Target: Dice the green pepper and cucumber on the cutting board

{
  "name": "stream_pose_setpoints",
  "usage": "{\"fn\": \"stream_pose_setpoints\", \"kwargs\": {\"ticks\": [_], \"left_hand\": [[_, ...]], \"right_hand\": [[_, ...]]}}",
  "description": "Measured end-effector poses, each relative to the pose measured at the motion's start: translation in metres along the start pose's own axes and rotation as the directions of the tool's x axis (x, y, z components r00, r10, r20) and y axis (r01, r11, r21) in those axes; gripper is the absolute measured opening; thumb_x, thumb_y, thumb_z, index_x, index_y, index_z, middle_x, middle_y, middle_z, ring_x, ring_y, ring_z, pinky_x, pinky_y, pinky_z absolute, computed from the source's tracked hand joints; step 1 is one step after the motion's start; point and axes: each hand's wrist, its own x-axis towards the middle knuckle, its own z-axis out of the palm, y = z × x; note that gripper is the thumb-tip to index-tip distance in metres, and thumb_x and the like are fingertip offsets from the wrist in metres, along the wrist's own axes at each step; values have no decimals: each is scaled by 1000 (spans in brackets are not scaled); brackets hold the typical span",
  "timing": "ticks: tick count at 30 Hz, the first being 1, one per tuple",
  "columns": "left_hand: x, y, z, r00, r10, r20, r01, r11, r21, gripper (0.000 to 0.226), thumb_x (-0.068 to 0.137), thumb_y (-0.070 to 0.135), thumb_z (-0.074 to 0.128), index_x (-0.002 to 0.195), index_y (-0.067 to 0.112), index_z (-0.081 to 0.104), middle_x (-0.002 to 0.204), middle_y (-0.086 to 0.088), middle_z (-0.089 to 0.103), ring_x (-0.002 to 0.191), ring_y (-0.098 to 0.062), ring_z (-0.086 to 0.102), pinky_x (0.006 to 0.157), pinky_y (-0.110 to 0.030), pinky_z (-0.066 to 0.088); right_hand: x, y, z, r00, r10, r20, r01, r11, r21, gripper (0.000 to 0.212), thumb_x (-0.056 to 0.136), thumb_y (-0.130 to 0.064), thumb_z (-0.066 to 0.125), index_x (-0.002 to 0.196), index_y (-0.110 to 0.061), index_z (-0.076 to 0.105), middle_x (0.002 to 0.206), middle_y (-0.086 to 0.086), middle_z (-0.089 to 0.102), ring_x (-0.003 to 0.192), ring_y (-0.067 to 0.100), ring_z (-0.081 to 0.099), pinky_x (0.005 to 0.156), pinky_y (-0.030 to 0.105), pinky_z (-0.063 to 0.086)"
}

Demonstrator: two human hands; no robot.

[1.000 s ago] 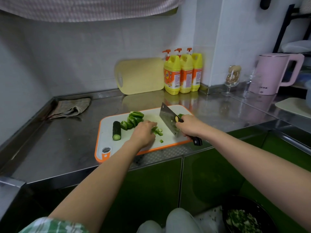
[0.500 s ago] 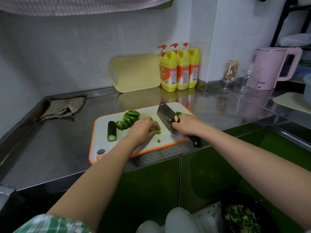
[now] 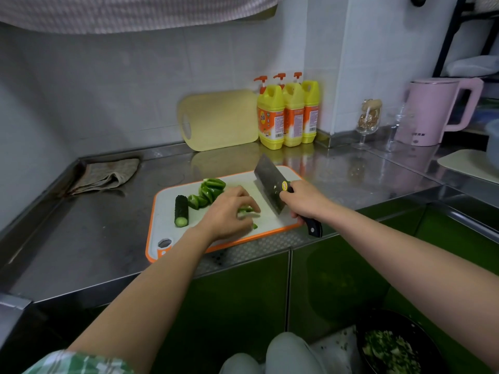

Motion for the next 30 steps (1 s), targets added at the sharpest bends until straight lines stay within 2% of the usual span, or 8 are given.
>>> {"fn": "stream_pose_setpoints", "kwargs": {"ticks": [2, 5, 10, 14, 16, 20, 26, 30], "left_hand": [[-6, 4, -1, 997, 33, 67, -30, 999, -35, 23, 72, 25, 67, 94, 25, 74, 91, 1, 57, 86, -13, 50, 74, -27, 39], [-5, 10, 0, 999, -13, 40, 15, 998, -60, 12, 77, 20, 70, 85, 26, 76, 79, 7, 65, 73, -9, 55, 65, -27, 43], [18, 33, 14, 991, -124, -53, 126, 991, 35, 11, 82, 27, 67, 86, 21, 76, 86, 1, 72, 81, -20, 63, 67, -31, 47], [48, 54, 37, 953, -272, -134, 282, 957, 62, 10, 80, 29, 68, 80, 20, 73, 85, -3, 72, 85, -27, 64, 70, -33, 51], [59, 58, 42, 950, -286, -126, 293, 955, 47, 10, 81, 25, 66, 83, 19, 74, 88, -5, 73, 88, -28, 65, 73, -35, 53], [63, 48, 43, 951, -277, -134, 276, 961, -24, 28, 83, 16, 61, 107, 23, 73, 99, -4, 74, 102, -28, 62, 85, -40, 51], [41, 25, 22, 942, -276, -190, 281, 960, 1, 23, 81, 17, 62, 99, 22, 75, 96, -1, 73, 99, -28, 59, 87, -38, 48], [18, 12, 8, 931, -344, -125, 351, 935, 42, 37, 80, 25, 65, 117, 20, 67, 114, -9, 62, 109, -29, 55, 88, -36, 46]], "right_hand": [[-3, -1, -4, 1000, 1, -7, -1, 1000, 22, 25, 94, -17, 41, 71, -11, 48, 56, 6, 59, 41, 23, 56, 45, 25, 44], [-7, -1, -9, 1000, 23, -3, -23, 996, 85, 23, 95, -15, 41, 74, -9, 47, 58, 8, 57, 42, 23, 53, 46, 26, 43], [-12, 4, -20, 997, 67, -45, -57, 978, 200, 16, 98, -13, 40, 85, -6, 47, 61, 12, 54, 39, 22, 49, 40, 23, 40], [-14, 15, -32, 995, 74, -65, -61, 979, 193, 22, 97, -11, 39, 75, -7, 45, 59, 12, 53, 41, 24, 49, 41, 24, 41], [-14, 20, -35, 995, 77, -70, -64, 983, 175, 24, 96, -11, 40, 73, -8, 45, 59, 12, 54, 41, 24, 49, 42, 24, 40], [-15, 23, -34, 997, 64, -49, -55, 982, 181, 25, 96, -12, 40, 72, -9, 45, 58, 12, 54, 40, 23, 49, 42, 24, 39], [-16, 10, -19, 997, 34, 63, -42, 992, 121, 18, 97, -13, 42, 84, -2, 49, 54, 10, 53, 28, 13, 46, 34, 15, 34], [-16, 10, -14, 995, 81, 58, -84, 995, 45, 23, 98, -14, 40, 77, -5, 46, 56, 9, 53, 34, 17, 48, 34, 19, 37]]}}
